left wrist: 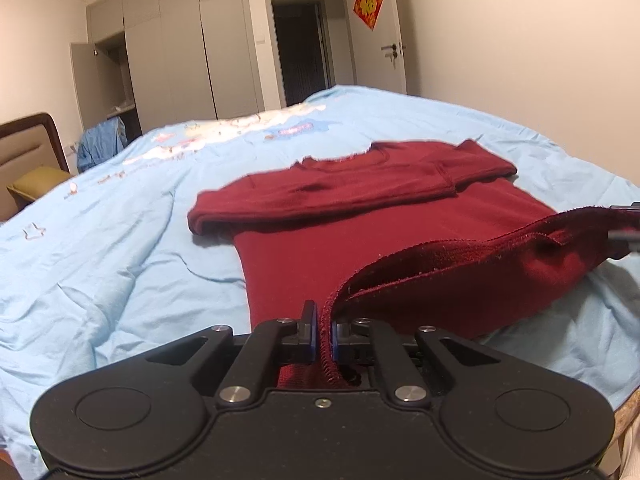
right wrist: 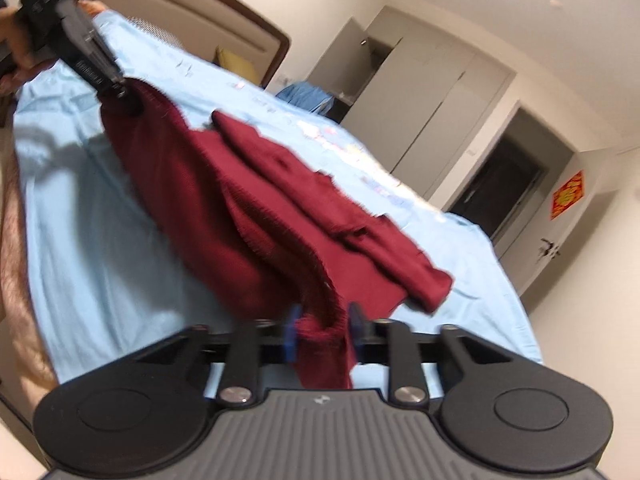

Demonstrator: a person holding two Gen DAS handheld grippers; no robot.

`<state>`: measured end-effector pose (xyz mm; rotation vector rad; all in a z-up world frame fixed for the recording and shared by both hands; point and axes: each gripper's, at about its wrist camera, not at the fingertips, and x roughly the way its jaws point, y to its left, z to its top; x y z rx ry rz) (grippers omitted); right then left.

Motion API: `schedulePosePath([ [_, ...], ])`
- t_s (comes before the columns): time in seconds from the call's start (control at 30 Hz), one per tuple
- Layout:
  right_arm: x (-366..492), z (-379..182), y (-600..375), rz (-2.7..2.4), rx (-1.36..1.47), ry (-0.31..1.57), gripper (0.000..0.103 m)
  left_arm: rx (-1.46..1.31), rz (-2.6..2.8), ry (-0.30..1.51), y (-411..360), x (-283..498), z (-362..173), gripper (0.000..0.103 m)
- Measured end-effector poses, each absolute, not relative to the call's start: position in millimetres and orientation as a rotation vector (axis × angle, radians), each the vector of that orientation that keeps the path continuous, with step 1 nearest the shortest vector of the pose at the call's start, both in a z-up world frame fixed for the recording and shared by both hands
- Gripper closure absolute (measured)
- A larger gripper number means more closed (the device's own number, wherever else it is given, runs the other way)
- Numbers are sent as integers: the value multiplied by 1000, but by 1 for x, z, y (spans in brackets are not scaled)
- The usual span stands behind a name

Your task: Fold small clothes

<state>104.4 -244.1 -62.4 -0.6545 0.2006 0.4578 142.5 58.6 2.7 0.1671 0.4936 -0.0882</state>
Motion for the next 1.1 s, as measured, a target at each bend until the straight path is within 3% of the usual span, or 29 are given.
schedulePosePath([
  [0.43,60,-4,-266,323,-491,-79,95,157,-20,175,54,79,62,100],
  [0.9,-12,39,-280,242,-448,-286,95,170,-48,35,43,-3,120,100],
  [1.1,-5,53,-285,248,-398,-303,95,161,-75,10,39,-4,138,100],
])
